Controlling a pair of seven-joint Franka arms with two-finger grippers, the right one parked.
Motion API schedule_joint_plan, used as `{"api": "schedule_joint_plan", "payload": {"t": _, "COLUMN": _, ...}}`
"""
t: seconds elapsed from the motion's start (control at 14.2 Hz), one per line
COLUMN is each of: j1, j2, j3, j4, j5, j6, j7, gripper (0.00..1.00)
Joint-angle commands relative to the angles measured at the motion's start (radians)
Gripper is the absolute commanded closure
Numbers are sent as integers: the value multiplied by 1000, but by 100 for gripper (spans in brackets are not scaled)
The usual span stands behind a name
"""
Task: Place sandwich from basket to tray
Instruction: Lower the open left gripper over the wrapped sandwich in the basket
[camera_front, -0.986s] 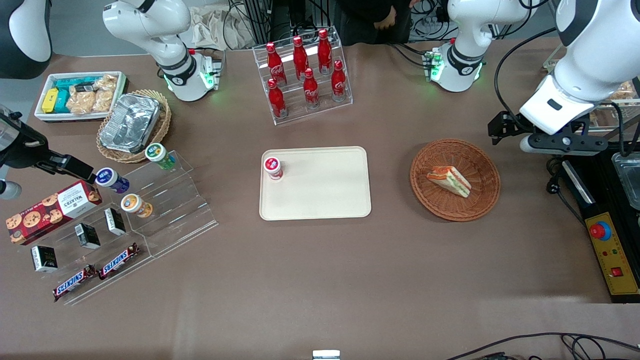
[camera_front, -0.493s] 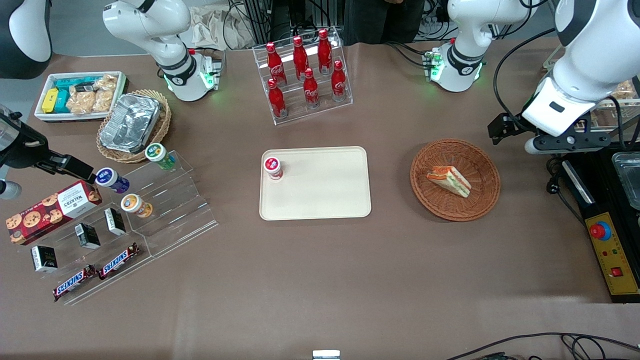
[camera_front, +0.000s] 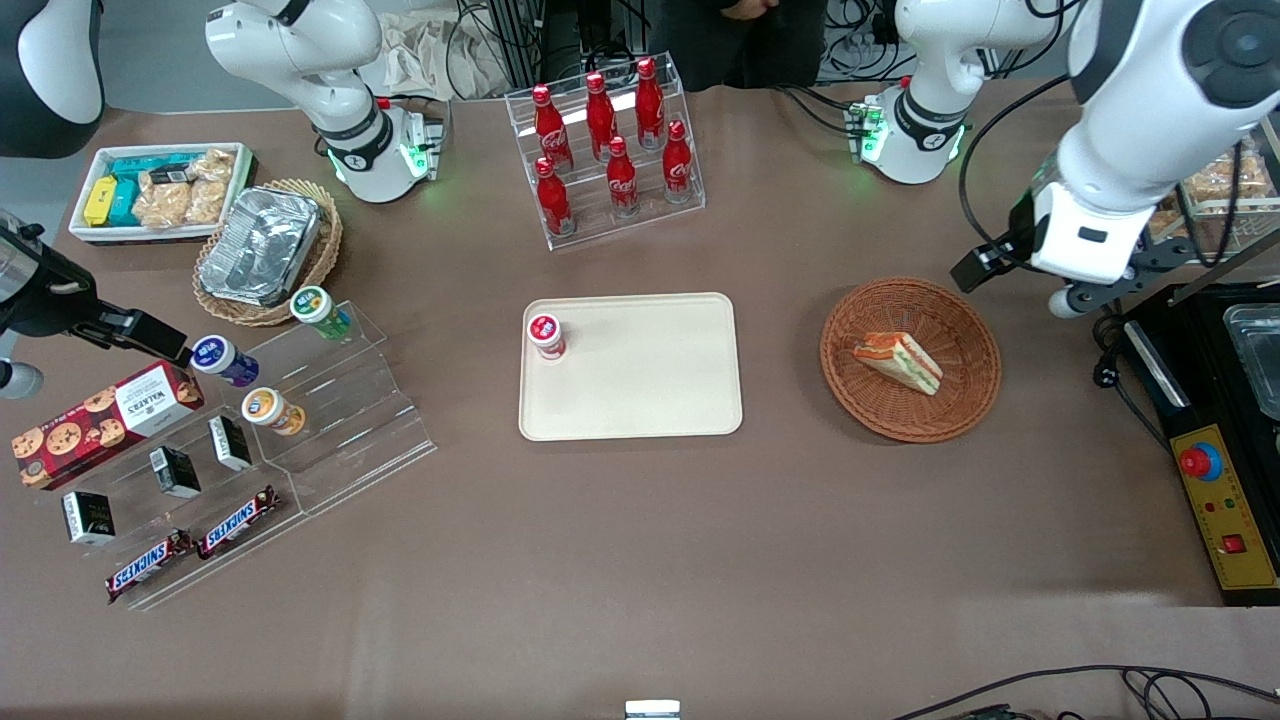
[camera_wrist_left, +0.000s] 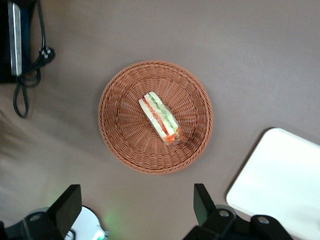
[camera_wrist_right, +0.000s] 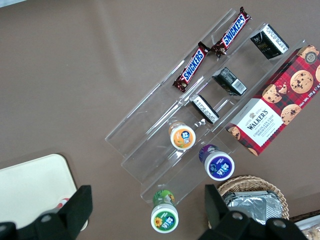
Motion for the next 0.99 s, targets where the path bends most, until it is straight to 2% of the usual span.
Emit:
{"api": "schedule_joint_plan", "payload": {"t": 0.0, "j1": -6, "j2": -73, "j3": -15, "j4": -158, "j5": 2, "j6": 109, "j7": -124, "gripper": 1}}
{"api": "schedule_joint_plan", "payload": {"t": 0.21, "j1": -6, "j2": -107, "j3": -15, "j4": -330, "j5": 2, "j6": 271, "j7": -213, "gripper": 1}}
{"api": "schedule_joint_plan", "payload": {"t": 0.63, "j1": -24, "j2": -82, "j3": -13, "j4": -582, "j5": 25, "j6": 632, "j7": -369, "gripper": 1}}
{"api": "schedule_joint_plan", "payload": {"t": 0.92, "j1": -29, "j2": 17, "j3": -15, "j4": -602, "j5": 135, "j6": 732, "j7": -552, "gripper": 1}}
